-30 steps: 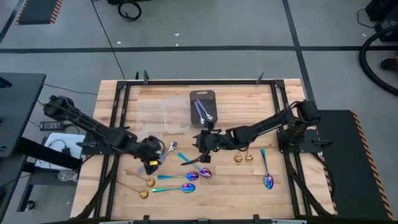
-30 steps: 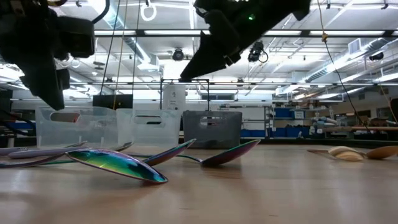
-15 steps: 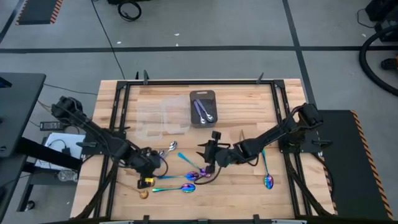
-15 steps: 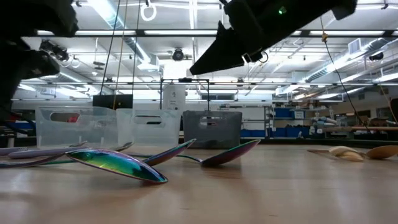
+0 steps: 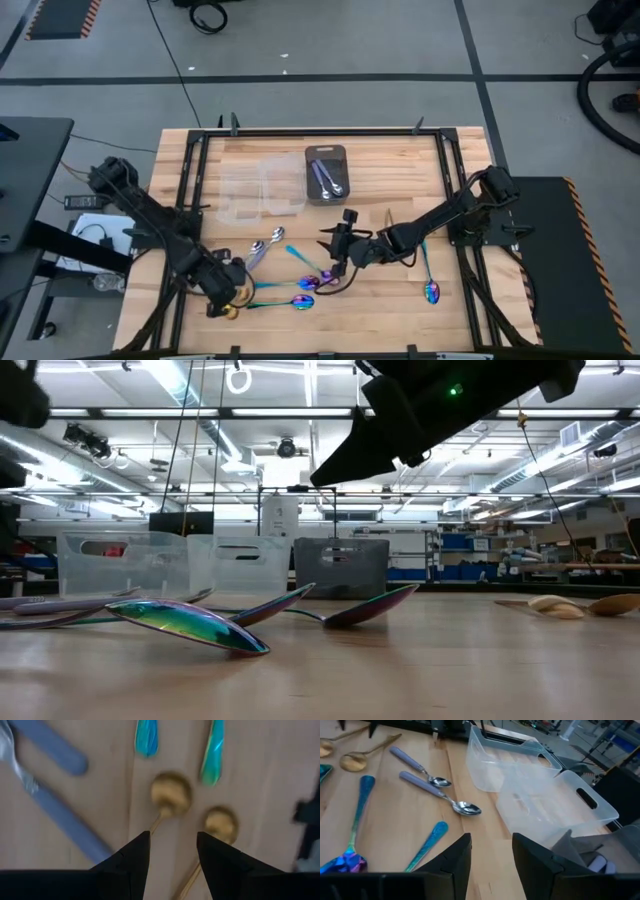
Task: Sort silverware by color (type)
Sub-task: Put the gold spoon into the left transparent bin
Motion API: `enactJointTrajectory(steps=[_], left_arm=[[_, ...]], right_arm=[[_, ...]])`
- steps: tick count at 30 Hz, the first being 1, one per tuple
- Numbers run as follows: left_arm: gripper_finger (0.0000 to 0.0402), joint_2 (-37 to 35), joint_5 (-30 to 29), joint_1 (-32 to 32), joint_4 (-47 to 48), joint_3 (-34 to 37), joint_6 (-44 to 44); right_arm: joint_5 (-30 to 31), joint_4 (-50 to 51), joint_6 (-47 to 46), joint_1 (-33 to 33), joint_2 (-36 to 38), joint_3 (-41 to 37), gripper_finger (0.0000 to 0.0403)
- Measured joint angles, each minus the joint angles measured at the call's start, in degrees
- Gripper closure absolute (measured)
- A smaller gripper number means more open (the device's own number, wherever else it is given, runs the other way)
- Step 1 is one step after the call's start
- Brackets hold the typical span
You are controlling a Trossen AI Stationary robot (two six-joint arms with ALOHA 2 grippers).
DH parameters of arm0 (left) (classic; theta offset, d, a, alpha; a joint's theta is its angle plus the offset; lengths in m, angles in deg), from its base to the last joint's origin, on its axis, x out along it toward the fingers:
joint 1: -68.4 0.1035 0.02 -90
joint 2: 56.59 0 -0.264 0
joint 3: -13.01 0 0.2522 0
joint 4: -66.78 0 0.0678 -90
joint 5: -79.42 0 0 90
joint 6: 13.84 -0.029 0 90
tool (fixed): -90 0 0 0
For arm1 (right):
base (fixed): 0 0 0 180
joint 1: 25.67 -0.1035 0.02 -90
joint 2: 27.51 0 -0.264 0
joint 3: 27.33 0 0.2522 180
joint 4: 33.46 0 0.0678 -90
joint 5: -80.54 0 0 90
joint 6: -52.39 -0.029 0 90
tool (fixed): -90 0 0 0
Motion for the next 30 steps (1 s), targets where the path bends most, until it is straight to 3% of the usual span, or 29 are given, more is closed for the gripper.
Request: enactJointTrajectory(steps=[8,16,26,30], left_arm=[[0.0222,4.4,-1.4,-2.7,5.4,0.1,3.9],[0.0188,4.7,-1.7,-3.7,5.2,0.1,0.7],[0.0204,4.9,-5.2,-4.6,5.0,0.1,-3.0],[0.021,4.9,-5.6,-4.6,-0.3,2.6,-4.8]], right_arm=[[0.1,-0.2,0.0,0.2,0.0,0.0,0.025],[0.3,-0.6,0.0,0.6,0.0,0.0,0.025],[-0.1,-0.6,-0.2,1.2,0.0,0.0,0.025],[-0.1,-0.6,-0.2,1.2,0.0,0.0,0.025]])
